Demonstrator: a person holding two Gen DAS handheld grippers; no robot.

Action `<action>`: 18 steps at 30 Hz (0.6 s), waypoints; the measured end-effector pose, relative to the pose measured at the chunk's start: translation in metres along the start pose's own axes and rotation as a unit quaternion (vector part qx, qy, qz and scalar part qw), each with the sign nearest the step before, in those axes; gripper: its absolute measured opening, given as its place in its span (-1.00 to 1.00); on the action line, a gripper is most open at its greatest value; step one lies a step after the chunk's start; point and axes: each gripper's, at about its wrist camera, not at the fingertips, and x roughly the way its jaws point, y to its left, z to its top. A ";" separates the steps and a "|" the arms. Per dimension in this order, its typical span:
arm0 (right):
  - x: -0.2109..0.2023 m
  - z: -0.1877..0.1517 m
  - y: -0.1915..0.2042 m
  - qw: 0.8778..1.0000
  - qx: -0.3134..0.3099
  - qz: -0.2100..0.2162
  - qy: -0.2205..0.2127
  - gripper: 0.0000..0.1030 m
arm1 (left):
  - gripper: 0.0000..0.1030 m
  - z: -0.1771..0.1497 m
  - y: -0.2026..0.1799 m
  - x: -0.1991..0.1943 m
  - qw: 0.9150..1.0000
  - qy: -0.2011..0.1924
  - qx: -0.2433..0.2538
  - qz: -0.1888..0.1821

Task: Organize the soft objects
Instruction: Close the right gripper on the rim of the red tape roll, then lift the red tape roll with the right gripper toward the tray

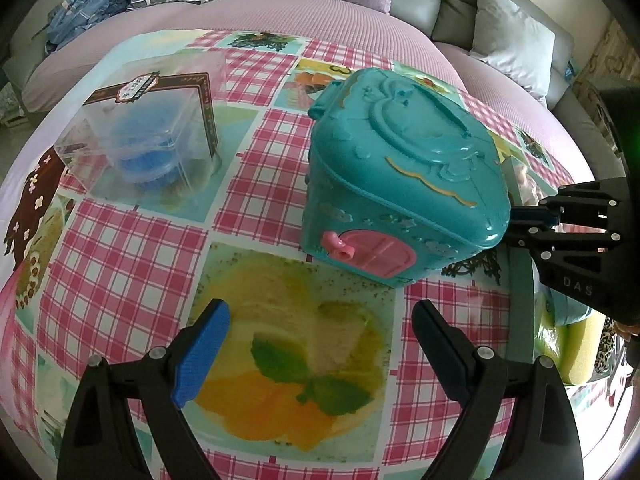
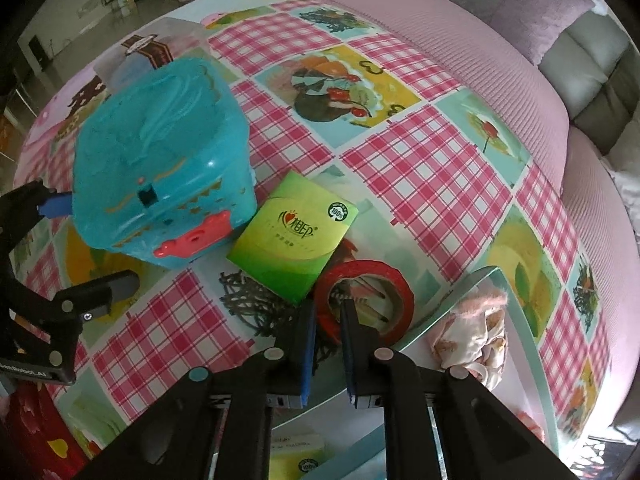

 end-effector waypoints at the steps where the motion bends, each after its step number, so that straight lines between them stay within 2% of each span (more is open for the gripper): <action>1: 0.000 0.000 0.001 1.000 -0.002 -0.001 0.001 -0.71 | 0.80 0.000 0.000 0.001 1.000 0.001 0.000 0.000; 11: -0.001 0.001 0.001 1.000 -0.005 0.000 0.009 -0.68 | 0.80 0.000 0.005 0.004 1.000 0.000 0.000 -0.005; 18: -0.002 -0.002 0.001 1.000 -0.009 -0.011 0.012 -0.57 | 0.80 -0.001 0.008 0.004 1.000 0.000 -0.002 -0.008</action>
